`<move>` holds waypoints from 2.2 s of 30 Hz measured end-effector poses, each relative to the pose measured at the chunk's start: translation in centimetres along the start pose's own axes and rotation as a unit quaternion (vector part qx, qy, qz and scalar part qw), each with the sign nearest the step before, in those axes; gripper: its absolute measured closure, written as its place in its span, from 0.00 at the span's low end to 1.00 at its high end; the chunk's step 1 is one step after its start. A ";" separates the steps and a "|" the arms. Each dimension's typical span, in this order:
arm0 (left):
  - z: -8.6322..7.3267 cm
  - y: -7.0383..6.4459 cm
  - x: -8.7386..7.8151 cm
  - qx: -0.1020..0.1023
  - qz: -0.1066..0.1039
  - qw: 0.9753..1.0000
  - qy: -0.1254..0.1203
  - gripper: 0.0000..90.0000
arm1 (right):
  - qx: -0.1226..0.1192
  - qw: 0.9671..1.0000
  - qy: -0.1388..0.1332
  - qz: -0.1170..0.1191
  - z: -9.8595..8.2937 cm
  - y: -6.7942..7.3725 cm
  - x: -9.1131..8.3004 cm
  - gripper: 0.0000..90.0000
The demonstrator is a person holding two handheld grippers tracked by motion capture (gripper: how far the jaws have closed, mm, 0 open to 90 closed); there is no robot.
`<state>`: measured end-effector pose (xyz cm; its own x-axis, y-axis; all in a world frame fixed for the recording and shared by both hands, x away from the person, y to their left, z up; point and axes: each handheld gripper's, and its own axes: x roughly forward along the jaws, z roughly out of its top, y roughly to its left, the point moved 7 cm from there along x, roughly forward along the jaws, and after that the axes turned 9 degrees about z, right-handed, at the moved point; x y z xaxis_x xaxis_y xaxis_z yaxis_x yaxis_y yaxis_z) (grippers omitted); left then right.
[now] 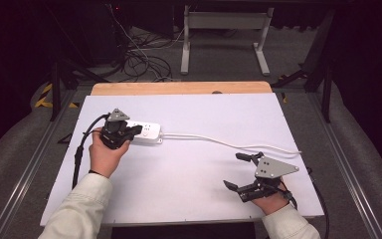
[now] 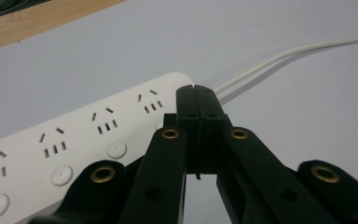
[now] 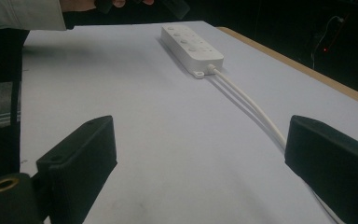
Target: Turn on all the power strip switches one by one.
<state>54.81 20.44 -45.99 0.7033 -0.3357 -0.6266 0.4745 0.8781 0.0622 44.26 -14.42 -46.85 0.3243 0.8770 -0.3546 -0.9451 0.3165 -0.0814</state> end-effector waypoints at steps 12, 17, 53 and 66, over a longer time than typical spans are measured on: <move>-0.5 0.5 2.5 -0.026 -0.009 1.000 0.016 1.00 | -0.003 1.000 -0.002 0.004 0.0 0.1 0.0 0.10; -0.7 0.8 3.1 -0.027 -0.006 0.999 0.023 1.00 | -0.003 1.000 -0.002 0.005 0.0 0.1 0.0 0.10; -1.5 0.7 5.3 0.005 0.041 0.998 0.048 1.00 | -0.002 1.000 0.001 0.011 -0.1 0.1 0.1 0.10; -1.6 1.1 5.5 0.002 0.038 0.998 0.044 1.00 | -0.003 1.000 0.000 0.013 -0.1 0.1 0.1 0.10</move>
<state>58.32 20.07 -50.64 0.6890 -0.2360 -0.6852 0.4234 0.8985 0.1162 44.14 -14.35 -47.00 0.2996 0.8846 -0.3575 -0.9534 0.2914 -0.0779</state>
